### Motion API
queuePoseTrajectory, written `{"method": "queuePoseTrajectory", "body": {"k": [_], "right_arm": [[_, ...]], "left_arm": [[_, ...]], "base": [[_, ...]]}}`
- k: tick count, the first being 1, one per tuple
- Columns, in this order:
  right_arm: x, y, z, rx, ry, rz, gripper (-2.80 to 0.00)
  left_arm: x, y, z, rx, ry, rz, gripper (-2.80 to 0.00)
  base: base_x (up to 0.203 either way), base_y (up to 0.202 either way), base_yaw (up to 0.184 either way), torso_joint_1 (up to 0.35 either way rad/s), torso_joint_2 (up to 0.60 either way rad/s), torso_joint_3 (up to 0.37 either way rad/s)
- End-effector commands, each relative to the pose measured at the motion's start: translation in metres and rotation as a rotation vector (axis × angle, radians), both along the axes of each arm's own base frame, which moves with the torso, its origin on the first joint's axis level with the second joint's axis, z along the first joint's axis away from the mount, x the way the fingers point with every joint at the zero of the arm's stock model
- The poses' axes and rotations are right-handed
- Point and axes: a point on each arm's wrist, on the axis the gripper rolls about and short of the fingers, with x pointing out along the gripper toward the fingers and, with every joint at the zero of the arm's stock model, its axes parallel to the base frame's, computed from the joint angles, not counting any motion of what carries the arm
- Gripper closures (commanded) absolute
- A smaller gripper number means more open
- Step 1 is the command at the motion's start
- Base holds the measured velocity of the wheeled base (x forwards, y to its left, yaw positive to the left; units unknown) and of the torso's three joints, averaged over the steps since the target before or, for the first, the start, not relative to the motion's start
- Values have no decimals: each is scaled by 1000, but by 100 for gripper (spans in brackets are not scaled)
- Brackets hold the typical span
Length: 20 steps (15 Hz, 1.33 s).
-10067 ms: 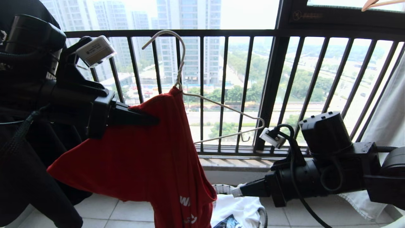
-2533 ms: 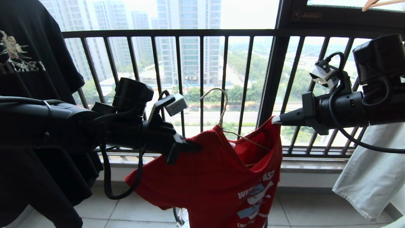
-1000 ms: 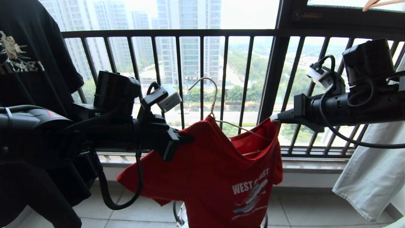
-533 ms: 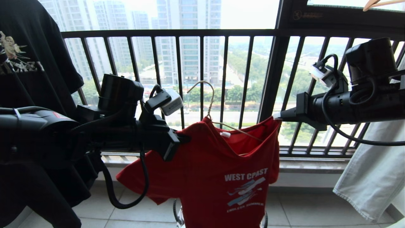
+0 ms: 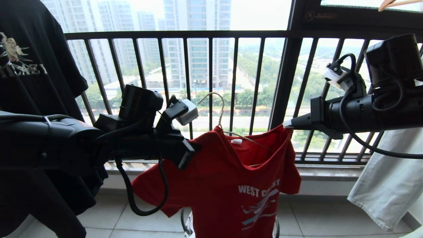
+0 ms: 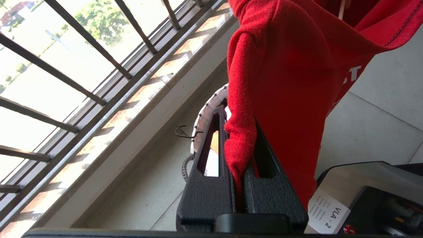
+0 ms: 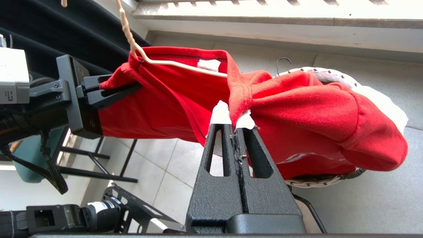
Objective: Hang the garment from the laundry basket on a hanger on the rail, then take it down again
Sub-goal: Hang the clothes on the clothes rack
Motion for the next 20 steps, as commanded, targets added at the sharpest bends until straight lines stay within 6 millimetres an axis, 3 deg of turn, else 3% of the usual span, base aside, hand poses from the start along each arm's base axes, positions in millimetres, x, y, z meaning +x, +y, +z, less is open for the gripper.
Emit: {"method": "queuePoseTrajectory", "body": {"k": [1, 7, 14, 20], "right_arm": [[-2, 6, -1, 1, 7, 22, 0], [-3, 10, -2, 4, 16, 30, 0], [6, -19, 0, -60, -45, -44, 0], [9, -41, -6, -180, -77, -47, 0]], "left_arm": [[-3, -8, -5, 6, 17, -28, 0], [-11, -29, -16, -55, 5, -79, 0], [-17, -7, 7, -124, -87, -57, 0], [-19, -4, 11, -116, -102, -49, 0]], "base": [[0, 0, 0, 0, 0, 0], [0, 0, 0, 0, 0, 0], [0, 0, 0, 0, 0, 0], [0, 0, 0, 0, 0, 0]]}}
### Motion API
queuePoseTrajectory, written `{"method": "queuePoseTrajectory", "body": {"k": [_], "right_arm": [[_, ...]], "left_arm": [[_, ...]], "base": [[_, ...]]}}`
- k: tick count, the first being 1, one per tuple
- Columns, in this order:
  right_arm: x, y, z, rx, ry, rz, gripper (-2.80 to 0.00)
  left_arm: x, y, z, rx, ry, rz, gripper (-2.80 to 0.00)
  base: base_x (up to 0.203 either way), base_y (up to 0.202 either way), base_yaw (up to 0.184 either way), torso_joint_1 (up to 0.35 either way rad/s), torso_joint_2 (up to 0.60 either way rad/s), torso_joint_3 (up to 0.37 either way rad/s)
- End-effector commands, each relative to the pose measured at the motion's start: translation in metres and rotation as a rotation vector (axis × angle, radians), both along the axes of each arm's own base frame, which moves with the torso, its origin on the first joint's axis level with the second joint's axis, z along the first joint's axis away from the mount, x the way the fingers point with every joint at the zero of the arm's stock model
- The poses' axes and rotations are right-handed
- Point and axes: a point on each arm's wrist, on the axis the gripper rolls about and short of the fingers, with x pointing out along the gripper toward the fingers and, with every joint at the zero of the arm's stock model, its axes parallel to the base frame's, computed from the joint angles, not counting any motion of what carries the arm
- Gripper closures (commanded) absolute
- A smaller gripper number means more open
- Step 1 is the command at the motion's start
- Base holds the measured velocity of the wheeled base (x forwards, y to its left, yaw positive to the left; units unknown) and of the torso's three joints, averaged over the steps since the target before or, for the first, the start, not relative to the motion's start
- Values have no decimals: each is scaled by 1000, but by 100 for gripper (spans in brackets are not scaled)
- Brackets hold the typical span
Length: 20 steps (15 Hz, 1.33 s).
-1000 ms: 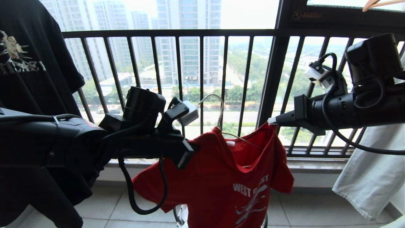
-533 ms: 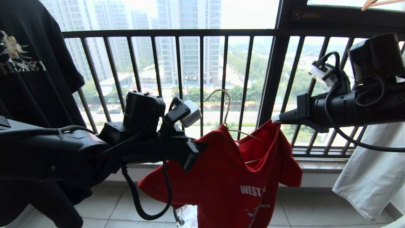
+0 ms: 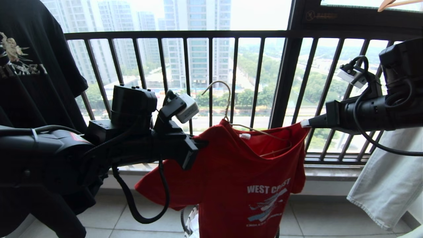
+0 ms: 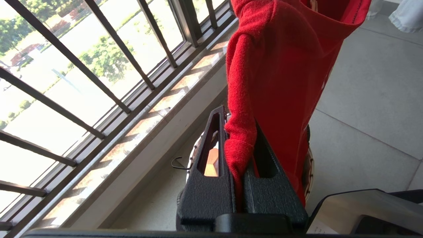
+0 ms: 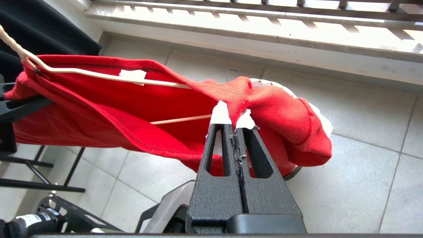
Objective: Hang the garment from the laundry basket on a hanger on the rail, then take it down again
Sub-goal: Hang the clothes on the clothes rack
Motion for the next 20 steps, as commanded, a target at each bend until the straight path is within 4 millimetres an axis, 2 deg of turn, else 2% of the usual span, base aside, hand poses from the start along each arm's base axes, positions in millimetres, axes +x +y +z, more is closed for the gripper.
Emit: {"method": "queuePoseTrajectory", "body": {"k": [1, 3, 5, 9, 15, 20], "right_arm": [[2, -4, -4, -19, 2, 1, 0], [3, -9, -5, -46, -5, 2, 0], [2, -10, -6, -49, 3, -1, 0], [-1, -8, -6, -61, 0, 16, 0], [-2, -4, -8, -65, 13, 31, 0], [-2, -4, -8, -65, 13, 31, 0]], "left_arm": [[-2, 1, 3, -6, -12, -3, 0], [-4, 3, 7, 14, -44, 38, 0], [-2, 4, 2, 78, -82, 72, 0], [-2, 3, -1, 86, -80, 71, 0], [-13, -1, 3, 18, -35, -36, 0], [-19, -8, -3, 2, 16, -102, 0]], "base": [[0, 0, 0, 0, 0, 0], [0, 0, 0, 0, 0, 0], [0, 0, 0, 0, 0, 0], [0, 0, 0, 0, 0, 0], [0, 0, 0, 0, 0, 0], [0, 0, 0, 0, 0, 0]]}}
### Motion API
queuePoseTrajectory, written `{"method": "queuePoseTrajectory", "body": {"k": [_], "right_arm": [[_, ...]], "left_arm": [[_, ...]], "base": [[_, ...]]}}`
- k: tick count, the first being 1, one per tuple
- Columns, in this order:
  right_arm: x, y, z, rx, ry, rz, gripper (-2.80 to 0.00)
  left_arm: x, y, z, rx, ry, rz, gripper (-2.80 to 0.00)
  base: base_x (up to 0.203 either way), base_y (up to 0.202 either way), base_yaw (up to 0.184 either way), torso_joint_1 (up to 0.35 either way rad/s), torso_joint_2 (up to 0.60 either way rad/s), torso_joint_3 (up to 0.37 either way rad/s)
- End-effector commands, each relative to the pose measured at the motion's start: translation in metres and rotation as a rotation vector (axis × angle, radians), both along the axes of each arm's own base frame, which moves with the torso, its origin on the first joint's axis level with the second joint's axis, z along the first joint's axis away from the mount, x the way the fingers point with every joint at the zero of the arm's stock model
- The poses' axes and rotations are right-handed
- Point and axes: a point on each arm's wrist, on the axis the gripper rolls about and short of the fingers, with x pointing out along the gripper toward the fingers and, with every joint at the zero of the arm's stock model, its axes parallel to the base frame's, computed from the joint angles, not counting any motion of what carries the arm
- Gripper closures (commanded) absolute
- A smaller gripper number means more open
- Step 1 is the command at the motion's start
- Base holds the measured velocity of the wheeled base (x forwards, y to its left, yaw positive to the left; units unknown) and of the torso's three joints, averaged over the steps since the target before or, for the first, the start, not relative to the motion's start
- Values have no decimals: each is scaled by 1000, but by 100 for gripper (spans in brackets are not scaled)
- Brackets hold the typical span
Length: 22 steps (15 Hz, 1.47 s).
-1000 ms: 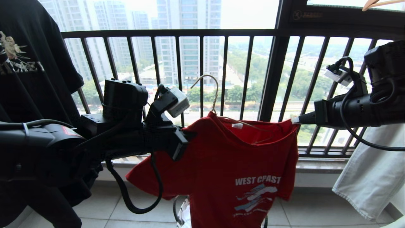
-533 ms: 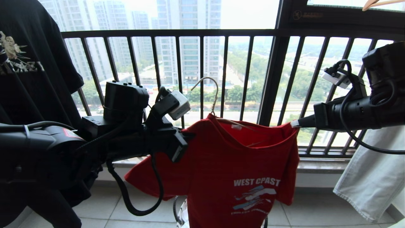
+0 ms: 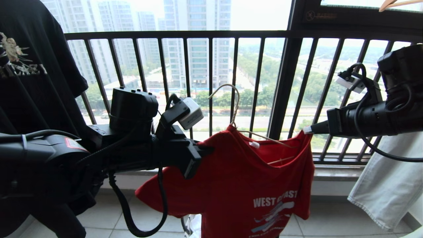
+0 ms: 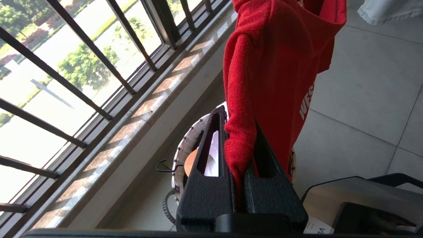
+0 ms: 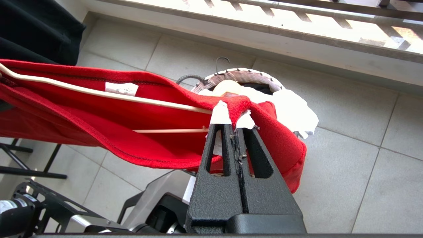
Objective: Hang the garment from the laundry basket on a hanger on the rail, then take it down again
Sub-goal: Hang the clothes on the clothes rack
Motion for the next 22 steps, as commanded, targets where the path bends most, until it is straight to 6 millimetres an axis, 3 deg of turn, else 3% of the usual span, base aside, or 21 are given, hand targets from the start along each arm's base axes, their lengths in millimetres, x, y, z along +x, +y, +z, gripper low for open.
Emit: {"method": "queuePoseTrajectory", "body": {"k": [1, 8, 16, 22], "right_arm": [[0, 0, 0, 2, 1, 1, 0], [-3, 0, -1, -17, -7, 15, 0], [-6, -2, -12, -122, -36, 94, 0], [-3, 21, 1, -128, -103, 185, 0]], "left_arm": [[-3, -3, -4, -5, 24, -52, 0], [-12, -21, -22, 33, 76, -121, 0], [-31, -28, -24, 48, 96, -184, 0], [-6, -26, -27, 39, 99, -120, 0]], "base": [[0, 0, 0, 0, 0, 0], [0, 0, 0, 0, 0, 0], [0, 0, 0, 0, 0, 0], [0, 0, 0, 0, 0, 0]]}}
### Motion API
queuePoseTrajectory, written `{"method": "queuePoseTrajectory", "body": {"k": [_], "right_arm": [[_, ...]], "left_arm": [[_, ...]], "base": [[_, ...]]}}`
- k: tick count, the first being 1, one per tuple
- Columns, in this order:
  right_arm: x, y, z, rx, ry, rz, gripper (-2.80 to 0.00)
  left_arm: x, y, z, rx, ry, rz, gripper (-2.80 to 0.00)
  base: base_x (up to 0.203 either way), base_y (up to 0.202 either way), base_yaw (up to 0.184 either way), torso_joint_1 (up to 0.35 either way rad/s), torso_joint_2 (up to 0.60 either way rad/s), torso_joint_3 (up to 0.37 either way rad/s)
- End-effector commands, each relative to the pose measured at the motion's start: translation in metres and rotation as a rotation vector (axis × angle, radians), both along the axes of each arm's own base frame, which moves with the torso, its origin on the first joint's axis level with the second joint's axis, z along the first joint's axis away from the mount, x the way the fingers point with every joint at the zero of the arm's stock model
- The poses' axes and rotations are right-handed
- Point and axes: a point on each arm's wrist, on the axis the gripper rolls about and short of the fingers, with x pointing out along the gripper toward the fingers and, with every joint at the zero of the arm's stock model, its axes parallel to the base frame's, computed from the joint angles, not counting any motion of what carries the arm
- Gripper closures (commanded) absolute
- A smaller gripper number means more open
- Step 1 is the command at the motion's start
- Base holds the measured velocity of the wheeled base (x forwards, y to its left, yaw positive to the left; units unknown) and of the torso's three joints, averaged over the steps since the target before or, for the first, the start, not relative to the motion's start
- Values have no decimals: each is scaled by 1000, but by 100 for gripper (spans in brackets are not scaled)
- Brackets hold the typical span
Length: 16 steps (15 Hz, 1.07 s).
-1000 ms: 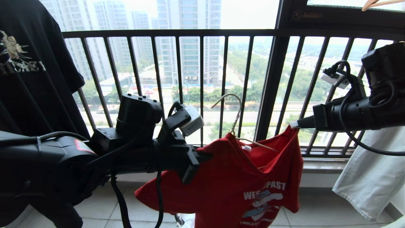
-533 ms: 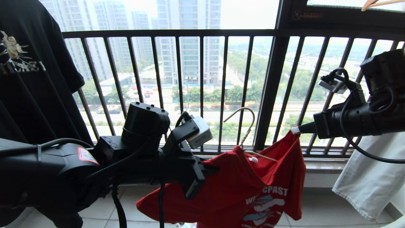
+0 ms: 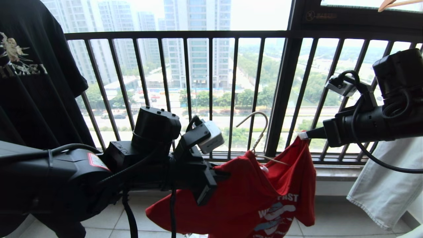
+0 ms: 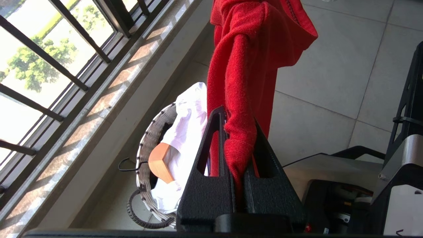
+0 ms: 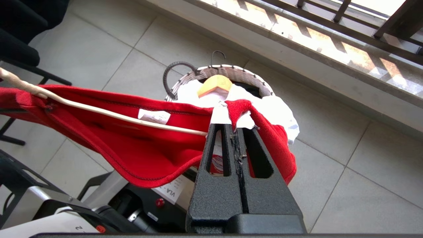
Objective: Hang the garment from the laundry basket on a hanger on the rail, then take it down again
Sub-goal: Hang the clothes on the clothes rack
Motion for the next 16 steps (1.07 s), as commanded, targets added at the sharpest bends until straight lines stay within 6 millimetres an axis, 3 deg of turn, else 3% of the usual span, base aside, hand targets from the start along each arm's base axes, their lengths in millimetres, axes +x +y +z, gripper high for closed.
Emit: {"method": "queuePoseTrajectory", "body": {"k": [1, 4, 8, 13, 16], "right_arm": [[4, 17, 10, 6, -33, 58, 0], [9, 21, 13, -81, -118, 145, 0], [5, 26, 24, -181, -244, 246, 0], [19, 13, 24, -351, -363, 317, 0], [28, 11, 24, -408, -404, 346, 0]], "left_arm": [[14, 4, -1, -5, 4, 34, 0], [20, 3, 6, -66, 64, 78, 0], [38, 4, 0, -104, 36, 110, 0], [31, 21, 8, -208, 88, -28, 0], [32, 20, 1, -200, 115, -51, 0]], "base": [[0, 0, 0, 0, 0, 0], [0, 0, 0, 0, 0, 0], [0, 0, 0, 0, 0, 0], [0, 0, 0, 0, 0, 0], [0, 0, 0, 0, 0, 0]]}}
